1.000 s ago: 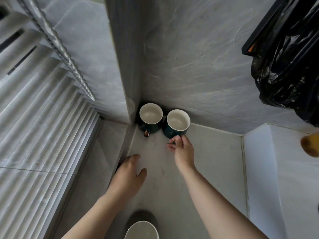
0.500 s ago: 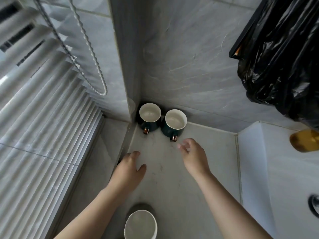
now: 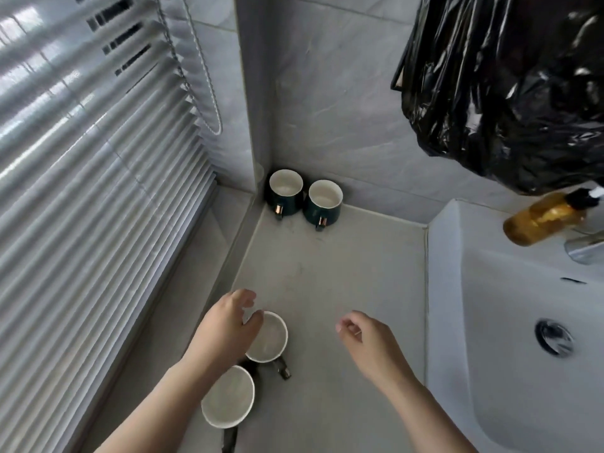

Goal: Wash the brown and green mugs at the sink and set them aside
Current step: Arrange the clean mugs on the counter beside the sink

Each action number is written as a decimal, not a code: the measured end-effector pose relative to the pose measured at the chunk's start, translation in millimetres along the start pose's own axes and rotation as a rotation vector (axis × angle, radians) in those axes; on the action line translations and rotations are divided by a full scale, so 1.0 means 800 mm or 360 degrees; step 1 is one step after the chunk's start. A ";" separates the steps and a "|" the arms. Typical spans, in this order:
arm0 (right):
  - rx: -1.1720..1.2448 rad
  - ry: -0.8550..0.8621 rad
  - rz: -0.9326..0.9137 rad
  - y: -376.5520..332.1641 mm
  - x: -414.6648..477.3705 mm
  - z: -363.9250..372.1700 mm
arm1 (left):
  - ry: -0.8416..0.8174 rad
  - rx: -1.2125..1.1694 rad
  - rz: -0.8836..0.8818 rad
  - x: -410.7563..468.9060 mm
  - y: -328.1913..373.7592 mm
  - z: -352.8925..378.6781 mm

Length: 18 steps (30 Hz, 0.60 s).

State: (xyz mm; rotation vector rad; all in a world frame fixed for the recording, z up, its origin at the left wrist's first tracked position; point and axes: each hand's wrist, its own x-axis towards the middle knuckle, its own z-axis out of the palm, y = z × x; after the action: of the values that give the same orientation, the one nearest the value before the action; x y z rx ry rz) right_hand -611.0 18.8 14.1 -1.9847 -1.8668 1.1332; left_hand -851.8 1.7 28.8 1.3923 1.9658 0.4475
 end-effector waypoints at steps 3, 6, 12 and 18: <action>0.0032 -0.0119 -0.0017 0.004 -0.024 0.013 | 0.0027 0.0017 -0.0060 -0.043 -0.017 -0.001; 0.0050 -0.0242 -0.0032 0.006 -0.039 0.031 | 0.0064 0.0056 -0.0135 -0.083 -0.034 -0.001; 0.0126 -0.0435 -0.0057 0.010 -0.048 0.073 | 0.0269 -0.0030 -0.0235 -0.165 -0.065 0.008; 0.0119 -0.0485 -0.0094 0.003 -0.038 0.106 | 0.0257 -0.0157 -0.0441 -0.207 -0.099 0.044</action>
State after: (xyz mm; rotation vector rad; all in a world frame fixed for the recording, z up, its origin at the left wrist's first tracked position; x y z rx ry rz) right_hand -659.7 -39.4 -33.9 -1.7858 -1.9725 1.5361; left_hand -849.0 -184.0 9.2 1.0302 2.1959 0.5315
